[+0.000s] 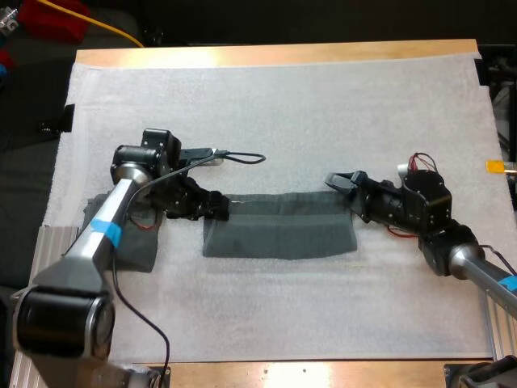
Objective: Pick towel from pile, fold and stack
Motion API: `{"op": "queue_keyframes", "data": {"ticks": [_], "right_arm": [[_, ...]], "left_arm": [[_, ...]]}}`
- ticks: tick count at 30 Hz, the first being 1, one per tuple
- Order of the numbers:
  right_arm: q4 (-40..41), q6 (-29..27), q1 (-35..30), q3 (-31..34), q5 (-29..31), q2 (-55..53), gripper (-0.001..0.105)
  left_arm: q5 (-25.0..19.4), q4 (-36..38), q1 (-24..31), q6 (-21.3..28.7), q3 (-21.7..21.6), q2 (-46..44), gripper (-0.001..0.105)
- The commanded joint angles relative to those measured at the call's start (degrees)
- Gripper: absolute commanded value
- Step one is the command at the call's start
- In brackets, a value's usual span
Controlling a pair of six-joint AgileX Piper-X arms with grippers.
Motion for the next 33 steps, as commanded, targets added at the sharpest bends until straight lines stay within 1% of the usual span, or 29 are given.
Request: {"op": "queue_keyframes", "data": {"ticks": [1,2,5,8,13,17,23,27,33], "right_arm": [[0.8,-2.3,-0.3,-0.4,-1.0,-1.1,0.065],[1.3,-2.8,-0.3,-0.4,-1.0,-1.5,0.065],[6.0,-6.9,-0.3,-0.4,-1.0,-4.1,0.065],[10.1,-9.7,-0.3,-0.4,-0.9,-7.0,0.065],[16.8,-13.6,-0.3,-0.5,-0.5,-12.1,0.065],[21.6,-15.2,-0.3,-0.5,-0.4,-16.2,0.065],[29.7,-17.8,-0.3,-0.5,-0.4,-21.5,0.065],[35.2,-20.5,-0.3,-0.5,-0.4,-24.6,0.065],[42.8,-23.2,-0.3,-0.5,0.1,-29.9,0.065]], "left_arm": [[-0.1,0.5,0.0,0.6,-0.3,-2.4,0.065],[-0.1,0.6,0.0,0.7,-0.3,-3.0,0.065],[-0.1,2.2,0.0,1.8,-0.3,-7.2,0.065],[-0.1,3.6,0.0,1.9,-0.3,-10.7,0.065],[-0.1,6.2,0.0,1.9,-0.3,-17.2,0.065],[0.0,8.7,0.0,1.4,-0.3,-22.9,0.065],[3.4,11.5,0.0,0.1,-0.3,-31.3,0.065],[3.6,13.0,0.0,-1.3,-0.3,-36.0,0.065],[5.7,15.9,0.0,-2.3,-0.3,-42.8,0.065]]}}
